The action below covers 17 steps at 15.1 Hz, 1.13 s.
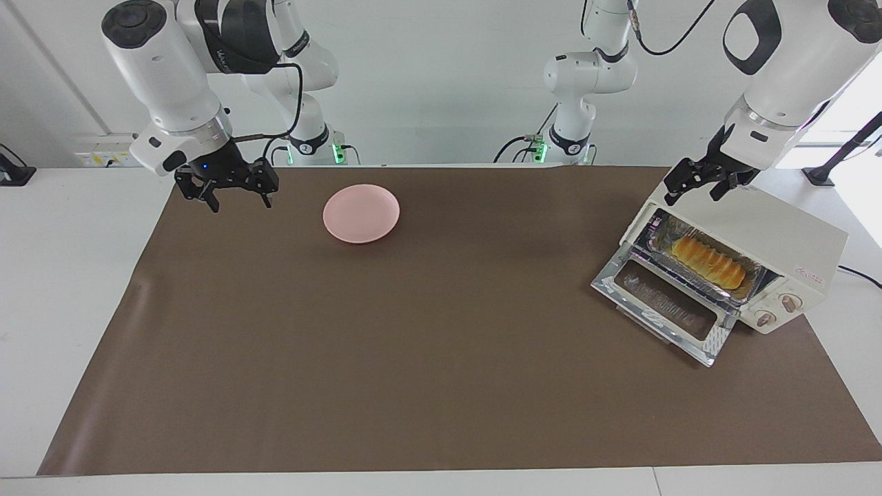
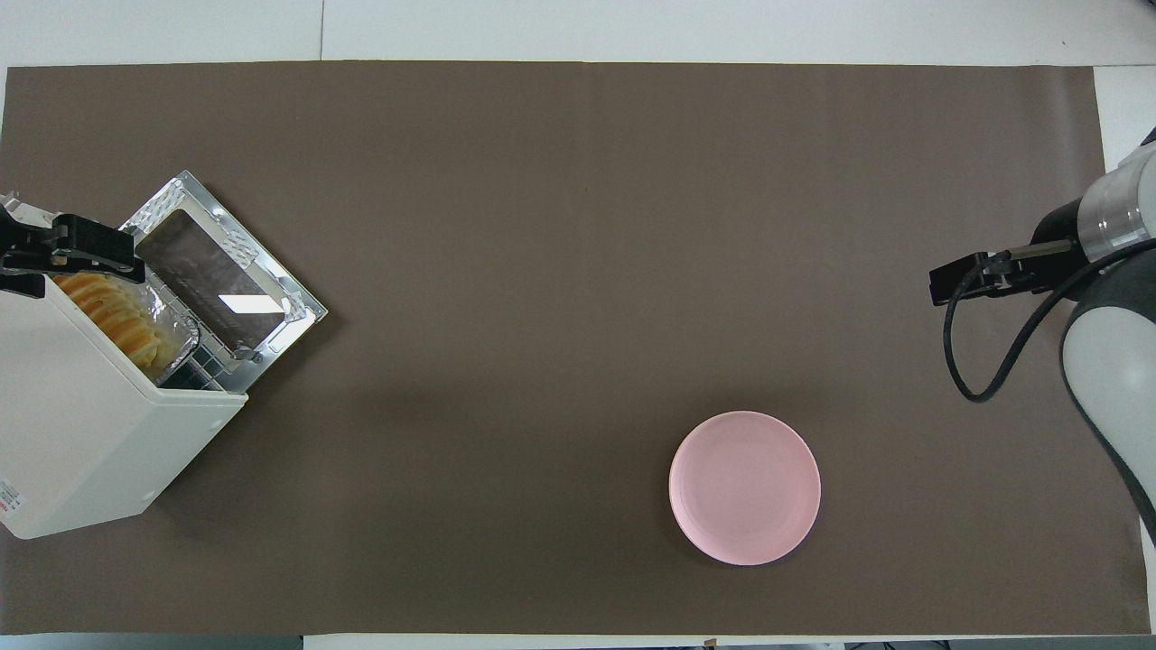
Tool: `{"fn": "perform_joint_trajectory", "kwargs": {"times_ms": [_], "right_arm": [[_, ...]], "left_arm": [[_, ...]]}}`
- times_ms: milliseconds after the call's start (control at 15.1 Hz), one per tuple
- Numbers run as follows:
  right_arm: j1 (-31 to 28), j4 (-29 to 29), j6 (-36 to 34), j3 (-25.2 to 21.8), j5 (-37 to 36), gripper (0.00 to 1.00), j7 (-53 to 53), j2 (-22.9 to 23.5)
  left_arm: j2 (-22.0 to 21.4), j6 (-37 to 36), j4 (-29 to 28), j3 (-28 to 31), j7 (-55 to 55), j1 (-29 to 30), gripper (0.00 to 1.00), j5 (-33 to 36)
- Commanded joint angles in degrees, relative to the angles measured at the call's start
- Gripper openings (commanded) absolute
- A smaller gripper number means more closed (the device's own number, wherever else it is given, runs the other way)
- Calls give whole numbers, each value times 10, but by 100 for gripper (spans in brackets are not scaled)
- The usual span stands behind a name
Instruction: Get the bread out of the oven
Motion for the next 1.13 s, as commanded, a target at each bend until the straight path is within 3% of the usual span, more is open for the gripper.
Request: {"fn": "perform_joint_trajectory", "kwargs": {"times_ms": [0,863,1062], "right_arm": [[-6,-9,-3,6,-9,100,-5,-10],[-6,-9,-3,6,-9,100,-5,-9],[-6,-9,-3,6,-9,100,-5,-9]], "left_arm": [[-2,0,-2,-8,7,3,100,-1],[4,15,7,-6,-30,10,100,18],[72,-14,87,-3,-36,8,100,27]]}}
